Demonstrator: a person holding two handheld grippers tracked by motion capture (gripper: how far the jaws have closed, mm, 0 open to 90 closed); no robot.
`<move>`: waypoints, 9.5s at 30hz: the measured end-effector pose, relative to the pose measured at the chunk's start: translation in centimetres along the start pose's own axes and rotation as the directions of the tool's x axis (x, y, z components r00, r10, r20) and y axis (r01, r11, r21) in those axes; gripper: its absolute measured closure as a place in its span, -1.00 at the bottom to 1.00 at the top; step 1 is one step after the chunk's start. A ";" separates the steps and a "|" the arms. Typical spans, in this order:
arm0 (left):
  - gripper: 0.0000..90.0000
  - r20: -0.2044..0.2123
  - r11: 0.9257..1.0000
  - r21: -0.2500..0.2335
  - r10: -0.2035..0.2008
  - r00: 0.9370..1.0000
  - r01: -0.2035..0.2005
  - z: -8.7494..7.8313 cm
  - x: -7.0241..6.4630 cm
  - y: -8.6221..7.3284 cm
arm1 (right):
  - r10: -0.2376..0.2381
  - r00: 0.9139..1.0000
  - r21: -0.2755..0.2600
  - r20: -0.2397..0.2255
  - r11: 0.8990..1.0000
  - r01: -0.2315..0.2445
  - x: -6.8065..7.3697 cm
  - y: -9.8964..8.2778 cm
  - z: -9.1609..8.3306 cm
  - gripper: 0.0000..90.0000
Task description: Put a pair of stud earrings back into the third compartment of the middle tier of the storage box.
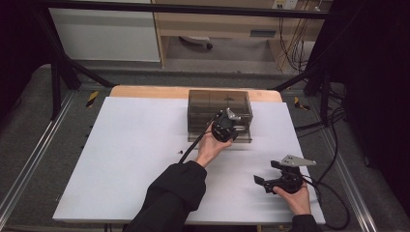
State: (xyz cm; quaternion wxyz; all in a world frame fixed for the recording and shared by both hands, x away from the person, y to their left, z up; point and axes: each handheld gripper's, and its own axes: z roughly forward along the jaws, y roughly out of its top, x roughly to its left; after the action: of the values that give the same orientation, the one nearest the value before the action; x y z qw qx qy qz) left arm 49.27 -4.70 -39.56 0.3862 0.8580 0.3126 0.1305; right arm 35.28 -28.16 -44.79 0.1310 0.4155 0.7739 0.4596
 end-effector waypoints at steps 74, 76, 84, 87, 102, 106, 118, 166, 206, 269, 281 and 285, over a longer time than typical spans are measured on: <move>0.50 -0.036 0.994 0.100 -0.035 0.999 0.038 -9.3 8.6 -14.7 | 0.001 1.000 0.012 0.008 1.000 -0.001 0.1 -0.1 0.0 -0.99; 0.56 -0.036 0.995 0.099 -0.028 0.999 0.032 -9.2 8.6 -14.7 | 0.002 1.000 0.012 0.009 1.000 -0.002 0.1 -0.1 0.0 -0.99; 0.76 -0.057 0.995 0.096 -0.022 0.998 0.028 -9.2 8.7 -14.7 | 0.002 1.000 0.016 0.010 1.000 -0.002 0.1 -0.1 0.1 -0.99; 0.79 -0.055 0.995 0.099 -0.023 0.998 0.029 -9.2 8.8 -14.7 | 0.001 1.000 0.016 0.011 1.000 -0.002 0.1 -0.1 0.1 -0.99; 0.81 -0.053 0.995 0.078 -0.061 0.997 0.065 -9.9 8.8 -14.7 | 0.001 1.000 0.014 0.008 1.000 -0.001 0.1 -0.1 0.1 -0.99; 0.81 -0.050 0.995 0.063 -0.074 0.996 0.077 -10.6 8.6 -14.7 | 0.000 1.000 0.016 0.008 1.000 0.000 0.1 -0.1 0.1 -0.99; 0.81 -0.024 0.995 0.020 -0.100 0.995 0.100 -12.6 7.6 -13.8 | -0.002 1.000 0.019 0.009 1.000 0.002 0.1 -0.1 0.1 -0.99; 0.81 0.056 1.000 -0.009 0.008 0.998 -0.008 -9.4 2.0 -3.8 | 0.001 1.000 0.012 0.008 1.000 -0.001 0.0 0.0 -0.1 -0.99; 0.81 0.040 0.999 0.003 0.043 0.998 -0.043 -1.4 0.3 0.8 | 0.007 1.000 0.010 0.006 1.000 -0.007 0.0 -0.1 -0.1 -0.99; -0.74 -0.024 0.998 -0.053 -0.020 1.000 0.019 -11.8 4.0 -8.9 | 0.015 1.000 0.010 0.010 1.000 -0.015 -0.1 -0.2 -0.1 -0.99; -0.77 -0.054 0.995 -0.080 -0.068 0.996 0.063 -15.1 6.6 -14.1 | 0.022 1.000 0.013 0.008 1.000 -0.022 0.0 -0.3 -0.1 -0.99; -0.76 -0.074 0.993 -0.089 -0.085 0.994 0.079 -16.1 7.4 -16.1 | 0.018 1.000 0.015 0.011 1.000 -0.018 -0.1 -0.3 0.0 -0.99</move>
State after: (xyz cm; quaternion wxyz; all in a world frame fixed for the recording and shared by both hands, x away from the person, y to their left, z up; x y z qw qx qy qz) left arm 40.48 17.57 -40.95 0.4154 0.8212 0.3564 0.1613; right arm 35.16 -28.29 -45.00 0.1279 0.4258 0.7728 0.4529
